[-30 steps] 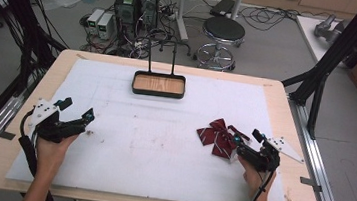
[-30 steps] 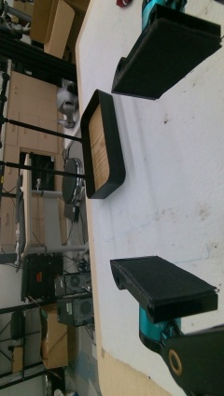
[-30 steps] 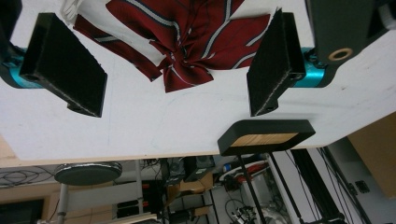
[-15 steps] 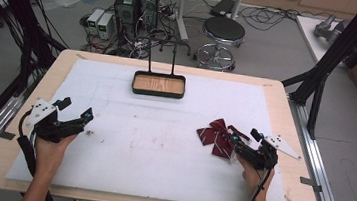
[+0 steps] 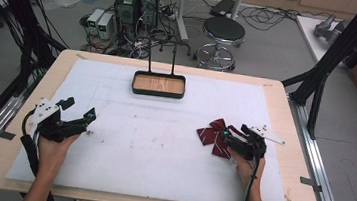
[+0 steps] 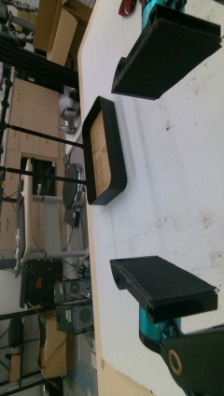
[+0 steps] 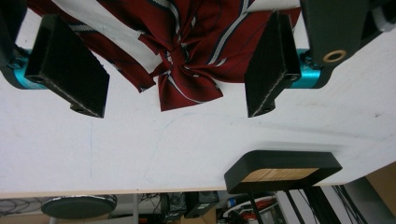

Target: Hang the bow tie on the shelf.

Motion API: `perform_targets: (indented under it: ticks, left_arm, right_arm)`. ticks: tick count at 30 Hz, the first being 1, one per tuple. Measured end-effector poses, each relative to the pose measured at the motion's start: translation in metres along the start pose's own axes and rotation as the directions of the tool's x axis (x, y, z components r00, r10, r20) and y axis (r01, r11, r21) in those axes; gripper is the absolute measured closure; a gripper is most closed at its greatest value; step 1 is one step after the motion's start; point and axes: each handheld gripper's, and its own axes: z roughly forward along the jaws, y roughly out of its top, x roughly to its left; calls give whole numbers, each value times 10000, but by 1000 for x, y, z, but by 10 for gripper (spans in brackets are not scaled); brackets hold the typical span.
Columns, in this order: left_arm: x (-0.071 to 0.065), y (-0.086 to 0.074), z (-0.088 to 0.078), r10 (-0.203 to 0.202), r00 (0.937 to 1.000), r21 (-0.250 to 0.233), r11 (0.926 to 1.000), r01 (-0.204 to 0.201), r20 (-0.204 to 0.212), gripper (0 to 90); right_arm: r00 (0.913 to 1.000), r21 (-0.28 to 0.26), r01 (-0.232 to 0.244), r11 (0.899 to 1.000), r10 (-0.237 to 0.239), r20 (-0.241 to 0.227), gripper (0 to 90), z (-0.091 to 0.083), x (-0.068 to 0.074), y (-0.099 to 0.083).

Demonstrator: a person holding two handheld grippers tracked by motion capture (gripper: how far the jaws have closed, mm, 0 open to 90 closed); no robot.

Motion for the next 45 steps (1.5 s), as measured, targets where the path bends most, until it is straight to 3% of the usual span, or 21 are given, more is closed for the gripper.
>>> perform_targets:
  ticks: [4, 6, 9, 10, 11, 12, 13, 14, 19, 22, 24, 25, 26, 27, 28, 29, 33, 36, 40, 42, 45]
  left_arm:
    - [0, 0, 0, 58, 10000, 14, 10000, -58, 34, 140]
    - [0, 0, 0, 19, 10000, -26, 10000, -19, 6, 140]
    - [1, 0, 0, 10, 10000, 4, 10000, -10, -12, 140]
    - [1, 0, 0, -40, 10000, -20, 10000, 40, 12, 140]
    - [1, 0, 0, -40, 10000, -20, 10000, 40, 12, 140]
    - [2, 0, 0, -3, 10000, -32, 10000, 3, 2, 140]
    - [2, 0, 0, -3, 10000, -32, 10000, 3, 2, 140]
    - [2, 1, -2, -39, 10000, -65, 10000, 39, -5, 140]
    - [3, 0, -3, -68, 10000, -67, 10000, 68, 30, 140]
    - [2, 0, -2, -38, 10000, -42, 10000, 38, 38, 140]
    - [1, 0, -2, -11, 10000, -60, 10000, 11, 68, 140]
    - [1, 0, -2, -11, 10000, -60, 10000, 11, 68, 141]
    - [1, 0, -2, -10, 10000, -74, 10000, 11, 78, 141]
    - [1, 0, -2, -10, 10000, -74, 10000, 11, 78, 141]
    - [1, 0, -2, -37, 10000, -82, 10000, 38, 60, 141]
    - [1, 0, -2, -37, 10000, -82, 10000, 38, 60, 141]
    - [2, -1, -2, -49, 10000, -29, 10000, 49, 76, 141]
    - [1, -1, -2, -60, 9999, -56, 10000, 60, 91, 141]
    - [1, -1, -1, -15, 9999, -9, 10000, 15, 103, 142]
    - [1, -2, 0, -74, 9999, -10, 10000, 74, 106, 142]
    - [1, -2, 0, -50, 9999, -13, 10000, 50, 142, 142]
  right_arm:
    - [9996, -87, 263, 9996, -262, 110, 235, 2, 1, 2]
    - [10000, -160, -9, 9999, 10, 31, 235, 4, 0, 9]
    - [10000, -293, 11, 9996, -10, 28, 237, 5, 1, 16]
    - [9996, 37, 260, 9997, -261, 59, 241, 12, 4, 18]
    - [9996, 37, 260, 9997, -261, 59, 241, 12, 4, 18]
    - [9983, 901, 539, 9945, -557, 175, 245, 22, 6, 13]
    - [9983, 901, 539, 9945, -557, 175, 245, 22, 6, 13]
    - [9953, 1803, 618, 9817, -742, 627, 260, 31, 8, 8]
    - [9959, 2210, 101, 9752, -296, 852, 365, 28, 1, 6]
    - [9957, 2545, 199, 9669, -423, 826, 394, 30, 1, 4]
    - [9937, 2730, 494, 9608, -747, 832, 412, 31, 6, 4]
    - [9937, 2730, 494, 9608, -747, 832, 412, 31, 6, 4]
    - [9878, 2440, 850, 9660, -1138, 1064, 435, 29, 10, 5]
    - [9878, 2440, 850, 9660, -1138, 1064, 435, 29, 10, 5]
    - [9897, 2168, 853, 9725, -1078, 940, 463, 26, 11, 7]
    - [9908, 2273, 911, 9696, -1111, 772, 466, 26, 12, 7]
    - [9857, 3256, 1167, 9383, -1496, 778, 503, 34, 15, 1]
    - [9810, 3431, 1322, 9300, -1724, 893, 578, 38, 16, 2]
    - [9819, 3462, 1375, 9280, -1737, 755, 715, 40, 17, 3]
    - [9793, 3443, 1536, 9262, -1891, 720, 739, 41, 18, 3]
    - [9787, 3129, 1602, 9362, -1919, 729, 747, 42, 19, 4]
